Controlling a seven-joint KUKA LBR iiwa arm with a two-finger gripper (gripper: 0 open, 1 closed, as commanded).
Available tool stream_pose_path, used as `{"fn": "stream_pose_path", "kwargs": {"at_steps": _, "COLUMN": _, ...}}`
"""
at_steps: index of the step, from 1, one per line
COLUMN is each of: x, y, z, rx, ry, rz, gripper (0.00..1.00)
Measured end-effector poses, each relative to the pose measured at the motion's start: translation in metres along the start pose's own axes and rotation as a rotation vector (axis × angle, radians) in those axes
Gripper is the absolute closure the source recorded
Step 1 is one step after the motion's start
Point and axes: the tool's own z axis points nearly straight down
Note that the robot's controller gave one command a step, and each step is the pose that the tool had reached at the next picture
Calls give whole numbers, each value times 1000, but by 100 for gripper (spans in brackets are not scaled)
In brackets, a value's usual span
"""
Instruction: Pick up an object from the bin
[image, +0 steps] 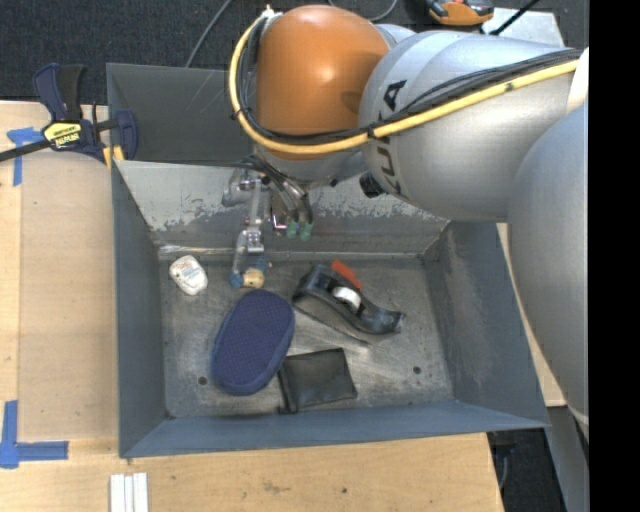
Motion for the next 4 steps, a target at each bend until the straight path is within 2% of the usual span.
{"fn": "stream_pose_path", "kwargs": {"at_steps": 1, "x": 6, "y": -35, "z": 156, "rx": -9, "ry": -6, "rz": -305, "gripper": 0}}
{"fn": "stream_pose_path", "kwargs": {"at_steps": 2, "x": 39, "y": -53, "z": 153, "rx": -9, "ry": -30, "rz": -137, "gripper": 0}}
{"fn": "stream_pose_path", "kwargs": {"at_steps": 3, "x": 43, "y": -52, "z": 152, "rx": -6, "ry": -5, "rz": -142, "gripper": 100}}
{"fn": "stream_pose_path", "kwargs": {"at_steps": 4, "x": 35, "y": -59, "z": 21, "rx": -1, "ry": -9, "rz": -155, "gripper": 100}}
